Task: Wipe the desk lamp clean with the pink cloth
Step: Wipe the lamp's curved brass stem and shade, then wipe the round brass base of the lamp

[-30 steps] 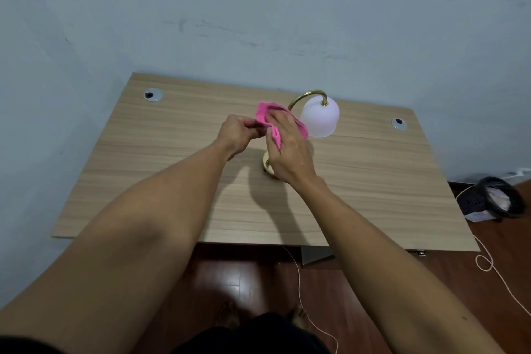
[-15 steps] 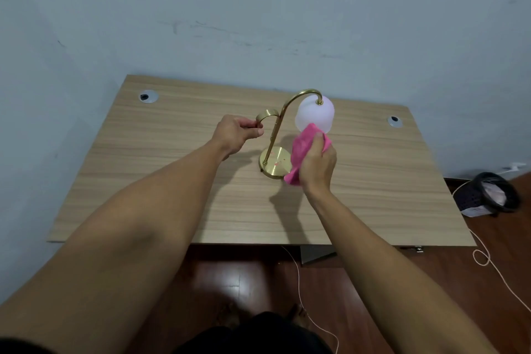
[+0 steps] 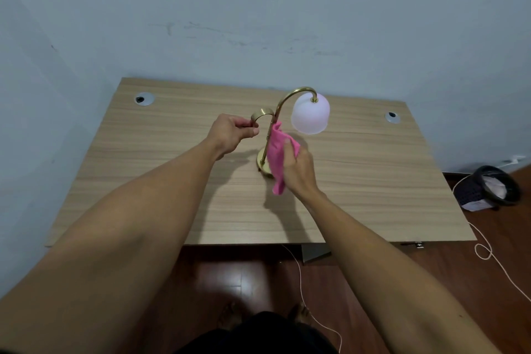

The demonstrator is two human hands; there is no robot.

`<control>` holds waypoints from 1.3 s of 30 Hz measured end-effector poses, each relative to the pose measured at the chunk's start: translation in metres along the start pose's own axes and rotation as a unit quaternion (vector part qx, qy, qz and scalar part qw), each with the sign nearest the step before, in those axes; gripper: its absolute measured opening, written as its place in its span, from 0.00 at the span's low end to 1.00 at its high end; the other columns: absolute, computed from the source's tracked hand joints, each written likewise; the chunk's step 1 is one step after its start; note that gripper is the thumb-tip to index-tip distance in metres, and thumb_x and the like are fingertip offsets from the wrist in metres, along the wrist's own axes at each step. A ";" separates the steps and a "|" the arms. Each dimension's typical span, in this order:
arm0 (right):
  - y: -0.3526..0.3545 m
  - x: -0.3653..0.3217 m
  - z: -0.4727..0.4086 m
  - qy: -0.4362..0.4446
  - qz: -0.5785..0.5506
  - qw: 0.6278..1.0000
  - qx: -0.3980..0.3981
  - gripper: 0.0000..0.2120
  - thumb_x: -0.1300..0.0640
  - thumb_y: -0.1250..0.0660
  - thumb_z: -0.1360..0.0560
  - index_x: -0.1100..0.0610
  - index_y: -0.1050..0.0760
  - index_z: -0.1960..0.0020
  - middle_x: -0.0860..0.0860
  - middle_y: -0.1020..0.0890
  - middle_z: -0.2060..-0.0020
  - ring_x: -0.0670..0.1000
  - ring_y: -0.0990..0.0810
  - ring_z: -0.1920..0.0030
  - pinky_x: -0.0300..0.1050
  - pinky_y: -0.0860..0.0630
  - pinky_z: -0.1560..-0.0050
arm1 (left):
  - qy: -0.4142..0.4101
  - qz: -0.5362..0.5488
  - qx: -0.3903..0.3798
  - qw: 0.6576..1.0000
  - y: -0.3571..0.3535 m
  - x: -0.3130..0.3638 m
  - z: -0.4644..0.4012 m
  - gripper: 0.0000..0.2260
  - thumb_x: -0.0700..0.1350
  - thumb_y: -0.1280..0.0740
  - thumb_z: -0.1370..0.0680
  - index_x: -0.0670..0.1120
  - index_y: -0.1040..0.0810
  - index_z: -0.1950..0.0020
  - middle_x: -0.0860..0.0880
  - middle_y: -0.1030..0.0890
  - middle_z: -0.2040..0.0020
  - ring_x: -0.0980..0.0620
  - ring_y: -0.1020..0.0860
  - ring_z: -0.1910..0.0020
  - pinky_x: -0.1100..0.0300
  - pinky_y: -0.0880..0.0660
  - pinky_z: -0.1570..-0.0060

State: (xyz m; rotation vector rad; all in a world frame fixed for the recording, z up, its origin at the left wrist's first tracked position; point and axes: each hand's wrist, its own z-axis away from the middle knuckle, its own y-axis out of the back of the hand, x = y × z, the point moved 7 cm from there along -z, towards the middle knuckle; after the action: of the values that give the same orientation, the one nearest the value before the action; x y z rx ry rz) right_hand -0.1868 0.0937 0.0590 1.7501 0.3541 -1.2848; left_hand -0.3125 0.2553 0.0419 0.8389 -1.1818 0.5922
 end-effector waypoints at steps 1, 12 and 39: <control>0.006 0.020 0.001 -0.081 -0.020 0.996 0.009 0.21 0.50 0.46 0.12 0.61 0.19 0.45 0.54 0.20 0.62 0.55 0.21 0.62 0.47 0.25 0.62 | 0.001 0.000 -0.003 1.000 0.000 0.000 0.000 0.11 0.39 0.24 0.26 0.40 0.14 0.44 0.49 0.15 0.56 0.67 0.20 0.62 0.73 0.28 0.55; 0.026 0.145 -0.026 -0.268 -0.137 0.952 0.054 0.37 0.30 0.48 0.30 0.57 0.18 0.44 0.60 0.13 0.50 0.63 0.14 0.48 0.65 0.18 0.42 | 0.049 0.055 0.129 0.989 0.011 -0.011 -0.003 0.20 0.48 0.21 0.29 0.42 0.16 0.39 0.49 0.15 0.50 0.56 0.17 0.54 0.66 0.22 0.51; -0.088 0.145 -0.098 0.044 0.155 0.939 -0.303 0.28 0.45 0.53 0.13 0.53 0.40 0.16 0.53 0.41 0.16 0.54 0.48 0.16 0.53 0.55 0.16 | -0.011 -0.173 0.087 0.981 -0.054 -0.001 -0.022 0.18 0.59 0.38 0.20 0.45 0.21 0.45 0.47 0.14 0.52 0.47 0.15 0.51 0.44 0.18 0.45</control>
State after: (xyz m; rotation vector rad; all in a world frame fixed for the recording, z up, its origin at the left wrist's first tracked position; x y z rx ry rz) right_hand -0.1261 0.1806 -0.1059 1.2689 0.4482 -0.7618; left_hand -0.2584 0.2419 0.0241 1.1750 -0.9822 0.4027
